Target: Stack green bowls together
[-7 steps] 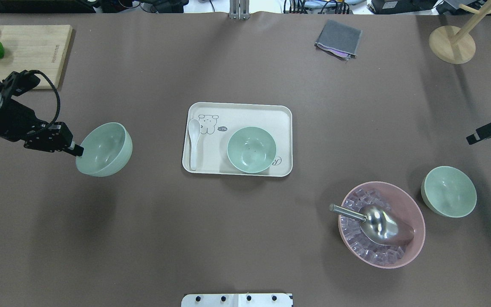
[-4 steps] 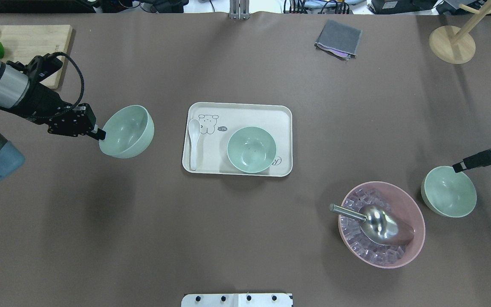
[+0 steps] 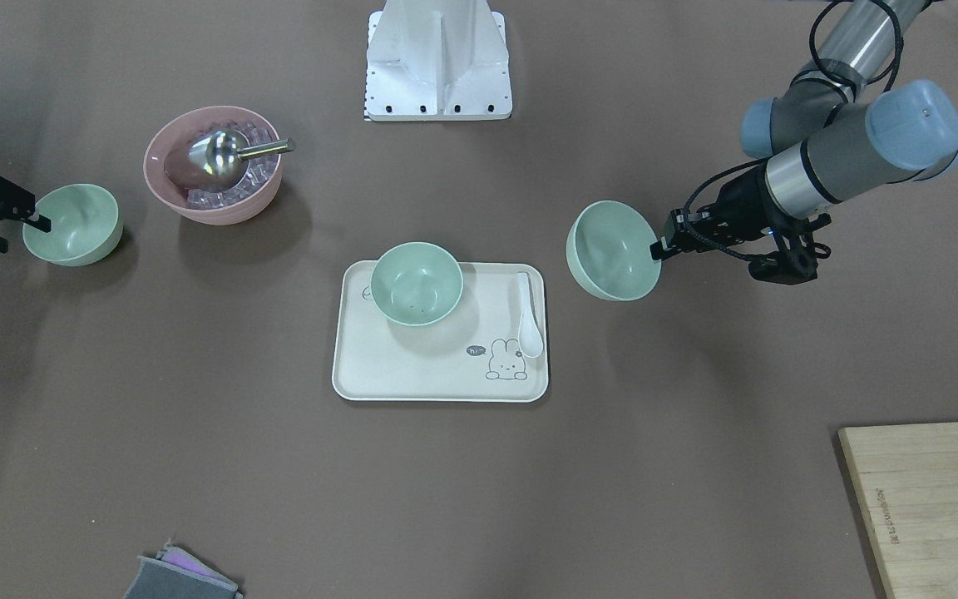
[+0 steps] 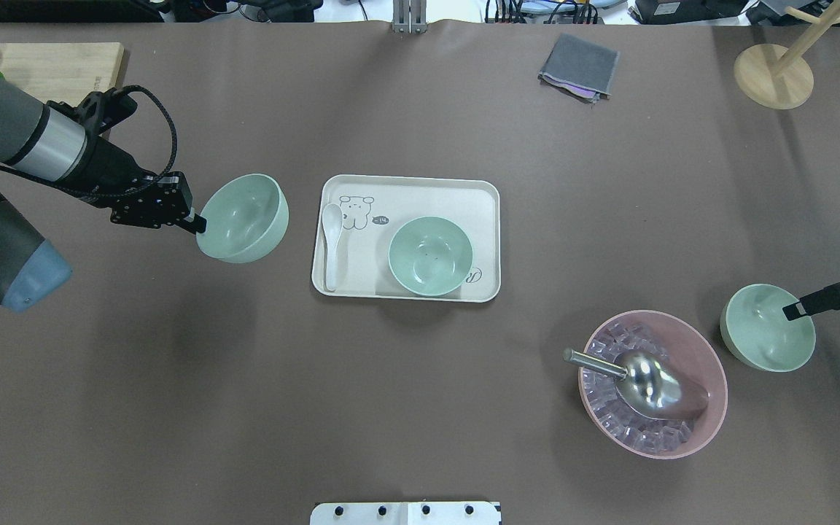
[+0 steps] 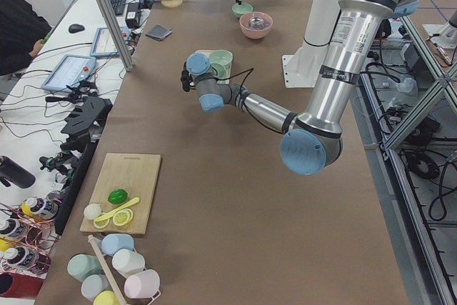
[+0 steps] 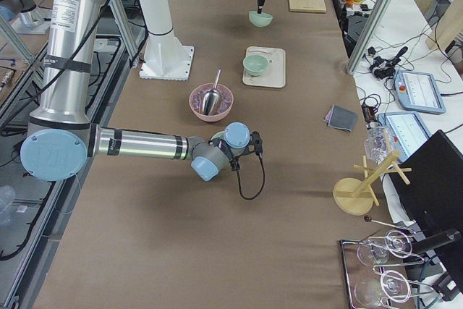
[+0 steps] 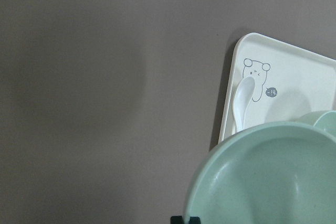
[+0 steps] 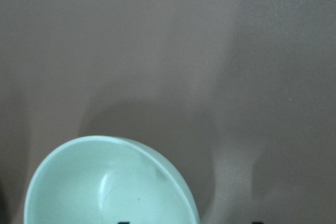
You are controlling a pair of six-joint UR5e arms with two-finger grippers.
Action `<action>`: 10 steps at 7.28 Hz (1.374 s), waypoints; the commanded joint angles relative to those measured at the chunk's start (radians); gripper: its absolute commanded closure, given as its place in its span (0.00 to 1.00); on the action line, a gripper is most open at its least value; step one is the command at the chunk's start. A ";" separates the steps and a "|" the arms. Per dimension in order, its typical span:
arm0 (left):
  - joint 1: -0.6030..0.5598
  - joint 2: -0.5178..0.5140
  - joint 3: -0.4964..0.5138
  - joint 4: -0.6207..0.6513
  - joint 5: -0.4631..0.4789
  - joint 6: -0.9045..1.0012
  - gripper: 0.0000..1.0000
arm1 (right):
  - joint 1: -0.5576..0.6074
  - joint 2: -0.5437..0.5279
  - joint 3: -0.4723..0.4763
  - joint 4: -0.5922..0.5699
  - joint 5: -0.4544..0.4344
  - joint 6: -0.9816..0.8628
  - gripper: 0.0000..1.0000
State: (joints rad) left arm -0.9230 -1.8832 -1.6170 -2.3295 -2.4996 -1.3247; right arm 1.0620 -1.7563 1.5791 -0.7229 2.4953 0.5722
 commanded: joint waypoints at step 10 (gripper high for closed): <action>0.176 -0.264 0.047 0.085 0.162 -0.184 1.00 | 0.165 0.069 -0.065 0.010 0.200 -0.058 1.00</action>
State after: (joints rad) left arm -0.7956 -2.0879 -1.5932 -2.2487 -2.3892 -1.4640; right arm 1.2054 -1.7206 1.5424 -0.7127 2.6796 0.5134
